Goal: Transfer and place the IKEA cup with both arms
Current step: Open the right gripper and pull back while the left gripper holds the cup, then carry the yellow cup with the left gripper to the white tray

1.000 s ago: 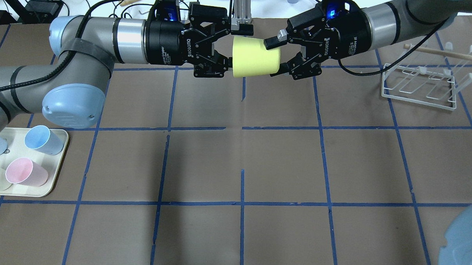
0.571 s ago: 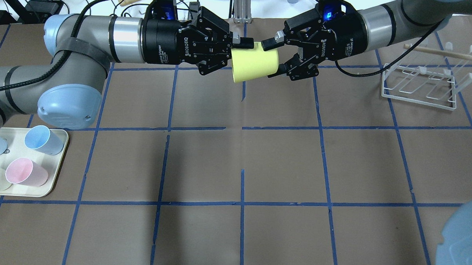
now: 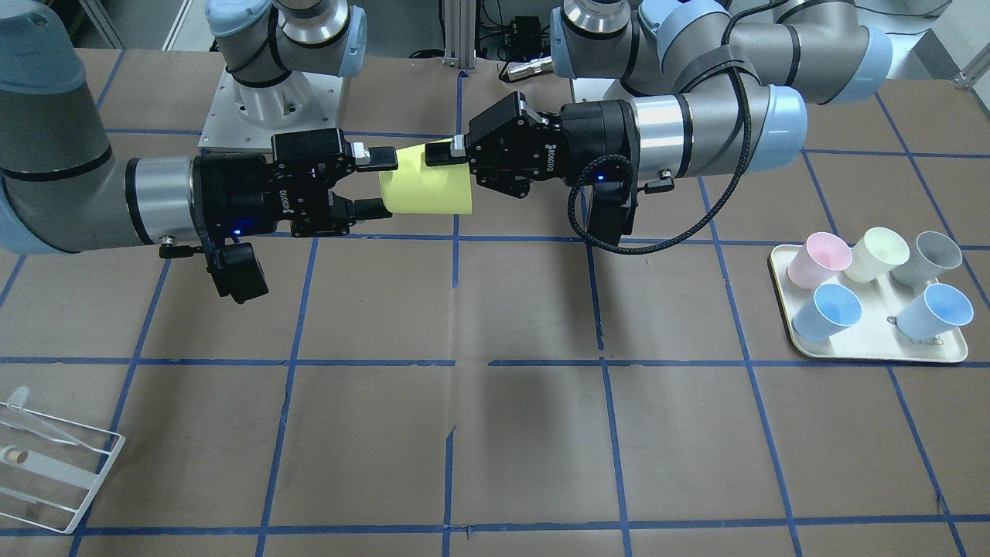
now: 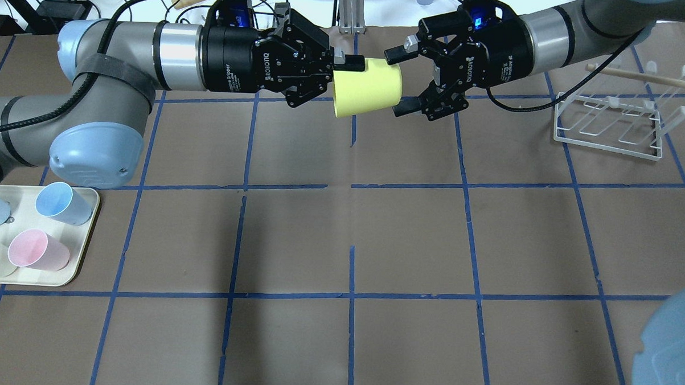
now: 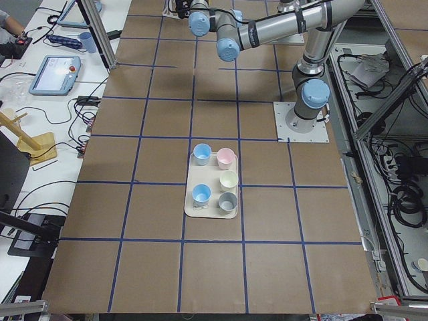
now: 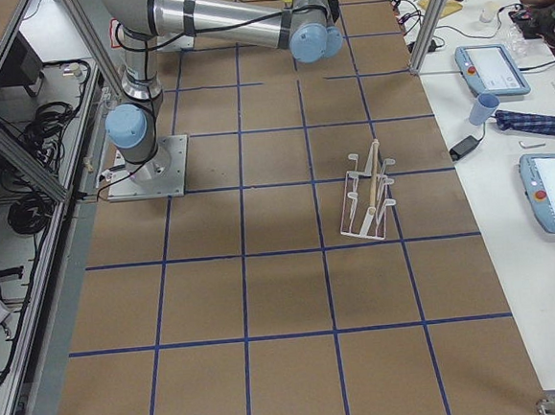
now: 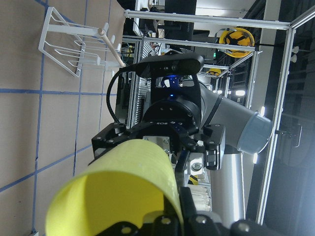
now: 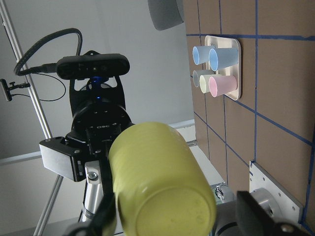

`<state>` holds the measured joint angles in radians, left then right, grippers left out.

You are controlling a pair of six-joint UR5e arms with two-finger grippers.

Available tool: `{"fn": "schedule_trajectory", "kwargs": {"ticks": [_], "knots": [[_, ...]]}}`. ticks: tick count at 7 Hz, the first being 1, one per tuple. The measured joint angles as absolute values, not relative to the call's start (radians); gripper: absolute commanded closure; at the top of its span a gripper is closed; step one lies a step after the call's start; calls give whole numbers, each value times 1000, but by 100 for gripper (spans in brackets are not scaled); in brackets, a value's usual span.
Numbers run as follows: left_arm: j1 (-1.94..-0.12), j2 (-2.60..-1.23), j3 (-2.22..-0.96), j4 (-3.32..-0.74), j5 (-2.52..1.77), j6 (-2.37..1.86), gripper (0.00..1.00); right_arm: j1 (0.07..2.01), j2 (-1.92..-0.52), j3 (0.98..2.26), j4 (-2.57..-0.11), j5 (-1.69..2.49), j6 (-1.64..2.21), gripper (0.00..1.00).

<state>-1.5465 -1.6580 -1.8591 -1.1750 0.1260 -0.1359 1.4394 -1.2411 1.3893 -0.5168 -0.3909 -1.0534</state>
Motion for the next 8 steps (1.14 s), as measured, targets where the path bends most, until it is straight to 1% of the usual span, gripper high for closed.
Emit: {"fn": "schedule_trajectory", "kwargs": {"ticks": [2, 3, 6, 8], "knots": [[-1544, -1649, -1852, -1167, 180, -136, 100, 1424, -1250, 1371, -518, -400, -968, 0], [-1537, -1636, -1840, -1154, 280, -138, 100, 1407, -1253, 1353, -519, -412, -937, 0], [-1522, -1570, -1791, -1159, 676, -120, 100, 1306, -1255, 1258, -531, -534, -807, 0], [-1521, -1517, -1786, -1204, 973, 4, 100, 1287, -1261, 1238, -572, -621, -743, 0]]}}
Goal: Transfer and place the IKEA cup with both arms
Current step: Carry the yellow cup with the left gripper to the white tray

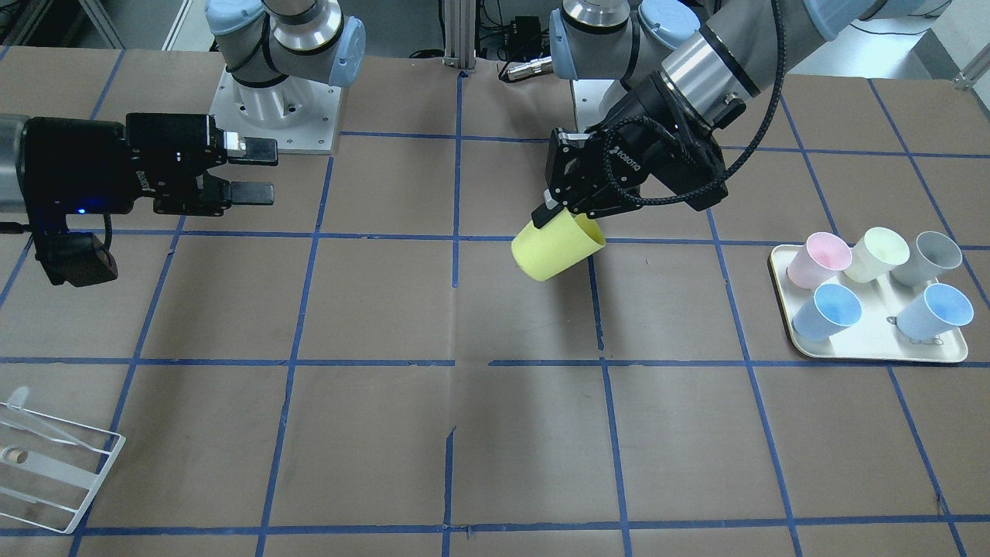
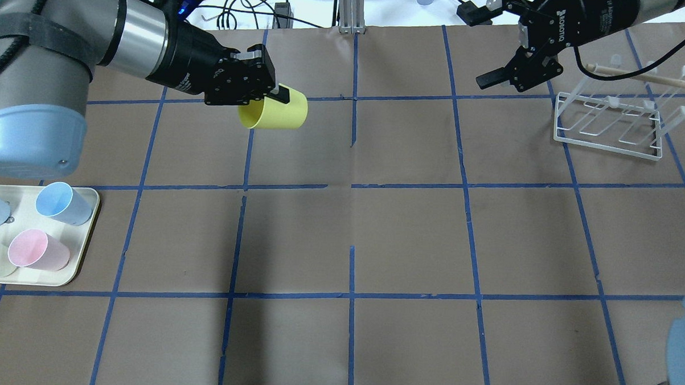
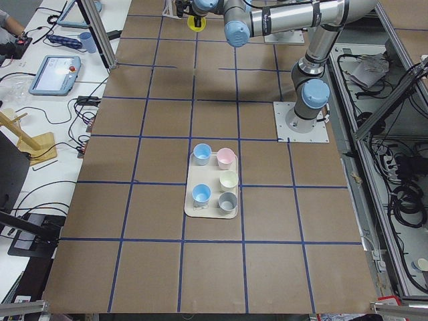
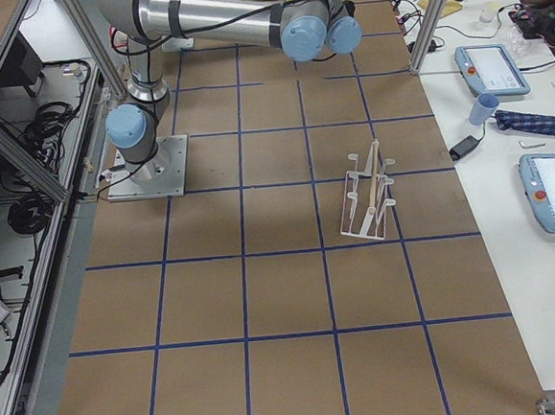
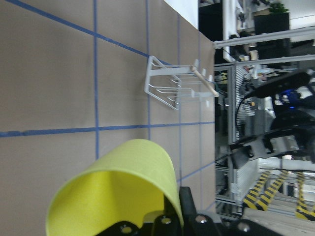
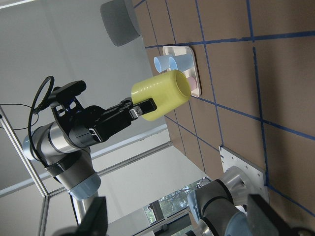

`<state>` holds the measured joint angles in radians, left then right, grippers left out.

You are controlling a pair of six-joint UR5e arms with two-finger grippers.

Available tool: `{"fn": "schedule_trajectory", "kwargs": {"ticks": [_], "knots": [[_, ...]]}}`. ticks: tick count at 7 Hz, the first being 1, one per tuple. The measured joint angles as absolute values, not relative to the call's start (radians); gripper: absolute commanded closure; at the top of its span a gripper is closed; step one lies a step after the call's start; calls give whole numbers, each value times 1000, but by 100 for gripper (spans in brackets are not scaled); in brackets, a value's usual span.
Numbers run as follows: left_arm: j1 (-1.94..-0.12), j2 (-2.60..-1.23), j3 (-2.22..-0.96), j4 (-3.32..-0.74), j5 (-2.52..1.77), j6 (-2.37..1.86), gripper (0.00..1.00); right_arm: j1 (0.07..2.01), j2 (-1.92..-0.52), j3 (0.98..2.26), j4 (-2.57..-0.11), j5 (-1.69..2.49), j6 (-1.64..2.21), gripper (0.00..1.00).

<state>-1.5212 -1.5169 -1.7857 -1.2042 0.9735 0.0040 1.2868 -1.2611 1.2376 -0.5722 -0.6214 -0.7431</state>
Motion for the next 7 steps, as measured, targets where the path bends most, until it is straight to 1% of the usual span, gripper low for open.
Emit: {"fn": "schedule_trajectory", "kwargs": {"ticks": [2, 3, 4, 5, 7], "knots": [[-1514, -1475, -1784, -1301, 1229, 158, 100, 1287, -1294, 1244, -739, -764, -605, 0], [-1496, -1463, -1783, -1341, 1329, 233, 100, 1289, -1318, 1247, -830, -870, -526, 3], [-1452, -1455, -1782, -1384, 1411, 343, 100, 1292, -1342, 1249, -911, -991, -455, 2], [-1382, -1456, -1780, -1414, 1475, 492, 100, 1294, -1367, 1259, -986, -1103, -411, 0], [-1188, -1493, -1781, -1423, 1553, 839, 100, 1322, -1420, 1319, -1144, -1267, -309, 0]]}}
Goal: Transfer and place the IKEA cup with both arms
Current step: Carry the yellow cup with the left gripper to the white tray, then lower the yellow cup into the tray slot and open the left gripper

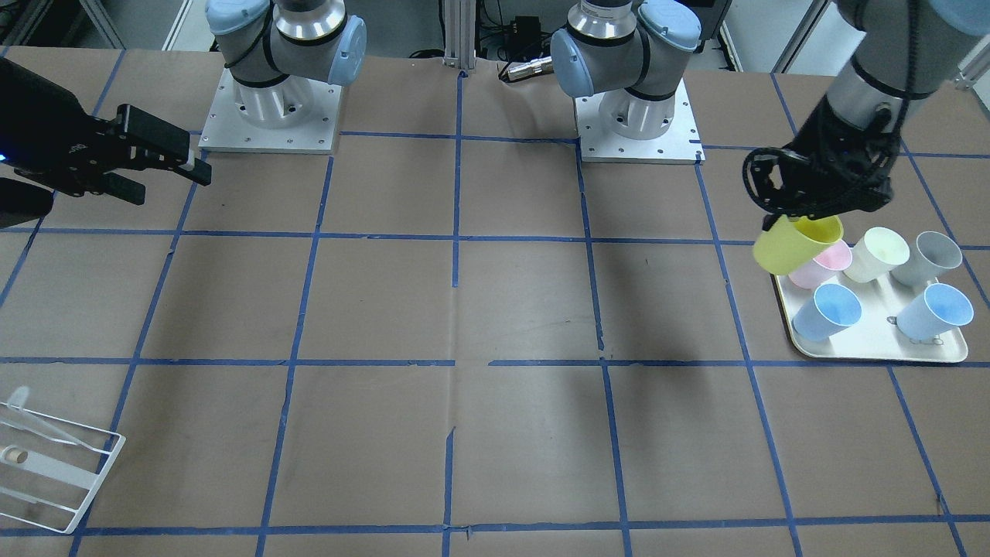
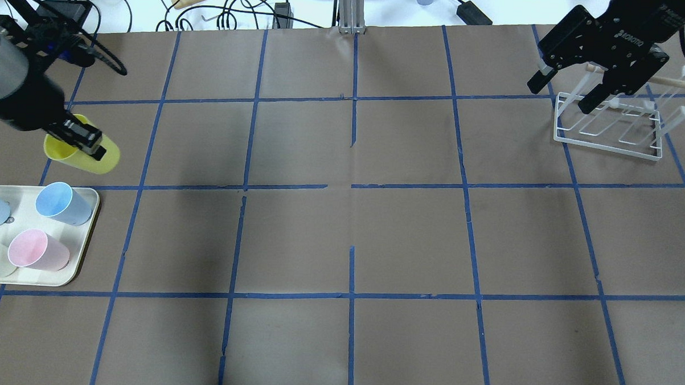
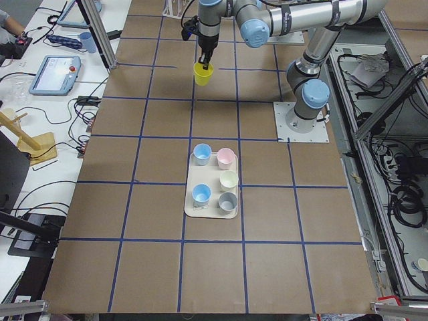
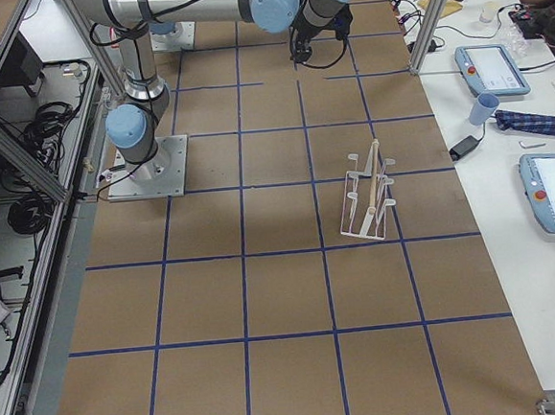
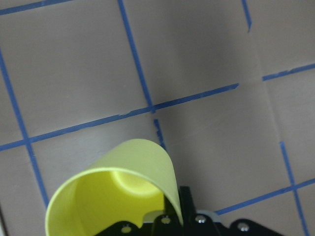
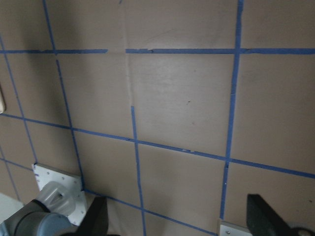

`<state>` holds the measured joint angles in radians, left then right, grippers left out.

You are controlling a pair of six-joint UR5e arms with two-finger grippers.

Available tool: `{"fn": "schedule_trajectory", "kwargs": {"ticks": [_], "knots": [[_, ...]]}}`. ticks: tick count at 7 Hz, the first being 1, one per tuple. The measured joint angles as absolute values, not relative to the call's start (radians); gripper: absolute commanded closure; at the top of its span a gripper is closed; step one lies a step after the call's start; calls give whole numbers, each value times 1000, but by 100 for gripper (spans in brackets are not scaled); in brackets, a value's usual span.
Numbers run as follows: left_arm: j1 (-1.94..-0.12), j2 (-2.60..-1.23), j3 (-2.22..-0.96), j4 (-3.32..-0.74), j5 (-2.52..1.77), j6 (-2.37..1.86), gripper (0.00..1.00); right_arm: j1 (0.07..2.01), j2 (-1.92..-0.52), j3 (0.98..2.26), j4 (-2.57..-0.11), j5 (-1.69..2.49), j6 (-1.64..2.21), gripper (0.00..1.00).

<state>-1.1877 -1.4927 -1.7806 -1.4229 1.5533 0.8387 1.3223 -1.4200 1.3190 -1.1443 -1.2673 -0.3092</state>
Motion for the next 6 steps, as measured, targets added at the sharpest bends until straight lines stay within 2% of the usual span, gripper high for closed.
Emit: {"fn": "schedule_trajectory", "kwargs": {"ticks": [2, 4, 6], "knots": [[-1047, -1582, -1779, -1365, 1617, 1171, 100, 1426, -1442, 1398, -1336, -1431, -117, 0], [-939, -1688, -1776, -1268, 1644, 1478, 100, 1493, -1457, 1433, -1397, -1485, 14, 0], [-868, -1778, -1758, -1186, 1659, 1677, 100, 1505, -1524, 1525, -1455, -1567, 47, 0]]}}
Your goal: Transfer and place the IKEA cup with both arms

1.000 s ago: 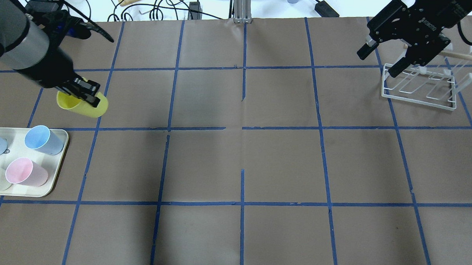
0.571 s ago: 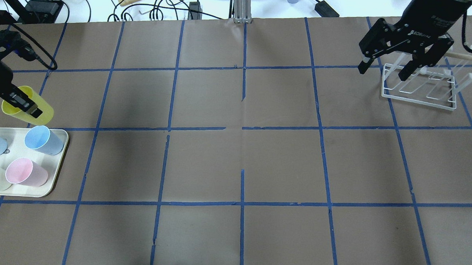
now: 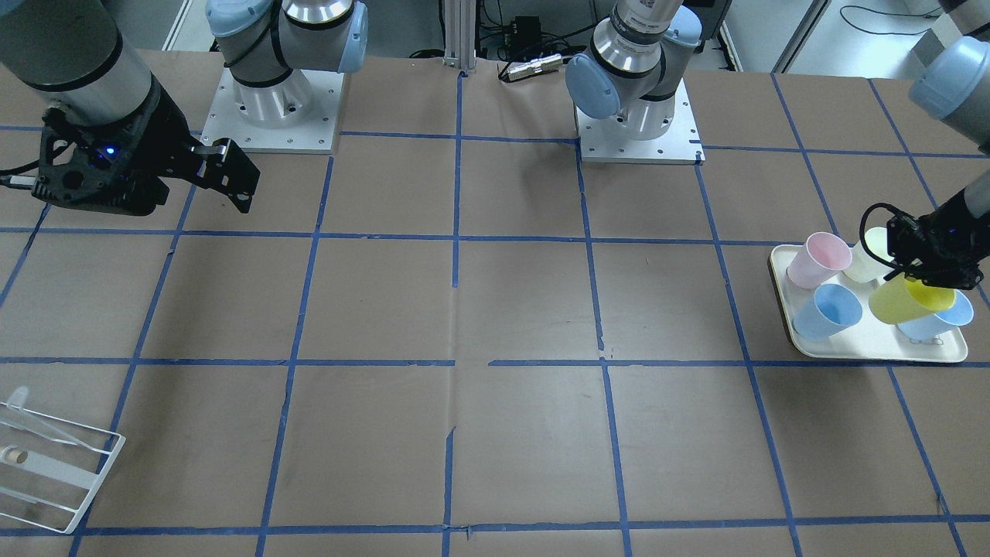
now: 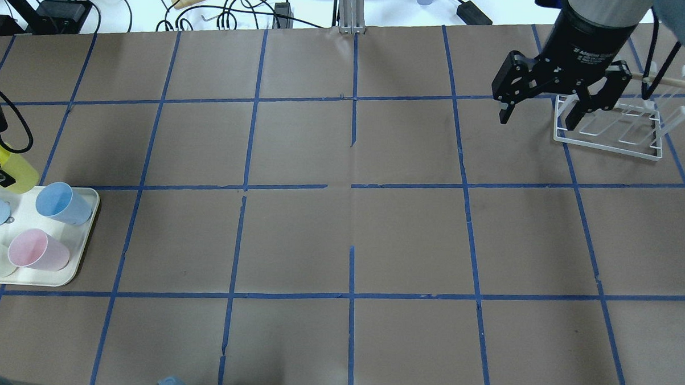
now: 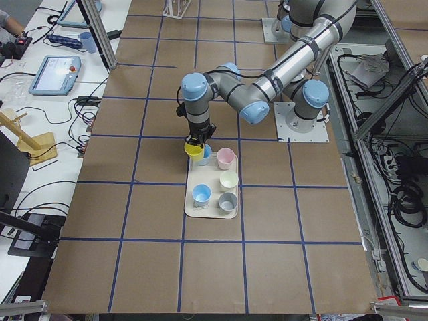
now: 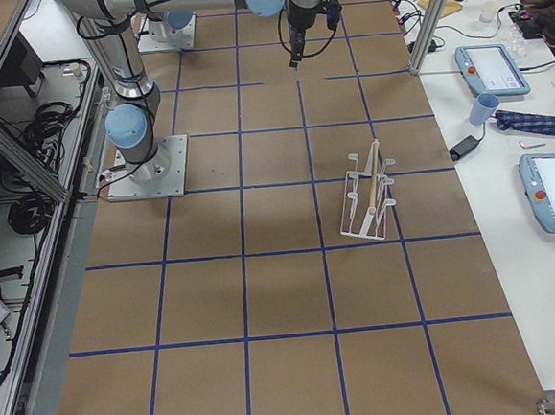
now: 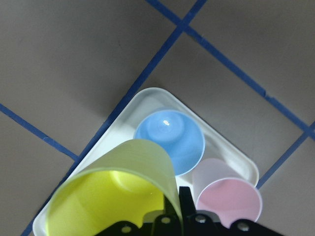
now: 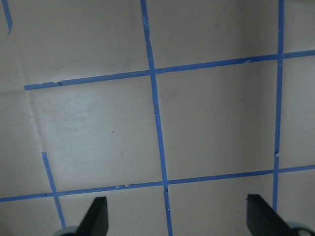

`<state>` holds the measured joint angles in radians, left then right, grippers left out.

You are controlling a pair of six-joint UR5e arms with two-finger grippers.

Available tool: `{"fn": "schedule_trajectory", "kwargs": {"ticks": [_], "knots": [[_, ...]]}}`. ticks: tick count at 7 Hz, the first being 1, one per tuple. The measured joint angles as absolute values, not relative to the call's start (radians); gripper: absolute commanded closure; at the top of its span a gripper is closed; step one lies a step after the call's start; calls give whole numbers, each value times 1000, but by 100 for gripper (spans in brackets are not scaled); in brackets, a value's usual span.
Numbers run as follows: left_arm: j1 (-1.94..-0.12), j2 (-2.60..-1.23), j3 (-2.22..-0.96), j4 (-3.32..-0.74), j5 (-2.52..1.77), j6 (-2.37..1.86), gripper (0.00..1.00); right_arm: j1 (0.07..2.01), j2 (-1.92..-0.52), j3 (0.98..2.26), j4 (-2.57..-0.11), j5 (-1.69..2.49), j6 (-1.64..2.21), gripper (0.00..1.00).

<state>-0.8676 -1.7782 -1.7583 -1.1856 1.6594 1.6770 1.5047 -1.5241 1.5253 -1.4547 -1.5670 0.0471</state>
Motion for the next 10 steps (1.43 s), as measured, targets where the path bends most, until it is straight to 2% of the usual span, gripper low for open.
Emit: {"fn": "schedule_trajectory", "kwargs": {"ticks": [2, 4, 5, 6, 7, 10], "knots": [[-827, -1852, -1752, -1164, 1674, 1737, 100, 1518, -1582, 1618, -1526, -1600, 112, 0], [-818, -1906, -1759, -1157, 1761, 1738, 100, 1552, -1622, 1643, -1543, -1600, 166, 0], [-817, -1929, -1758, -1154, 1782, 1735, 91, 1568, -1638, 1652, -1541, -1587, 174, 0], [-816, -1947, -1757, -1150, 1788, 1733, 19, 1575, -1650, 1658, -1536, -1573, 177, 0], [-816, -1959, -1755, -1148, 1789, 1730, 0, 1577, -1661, 1672, -1533, -1567, 176, 0], [-820, -1959, -1738, -1185, 1788, 1693, 0, 1576, -1681, 1705, -1520, -1556, 167, 0]]}}
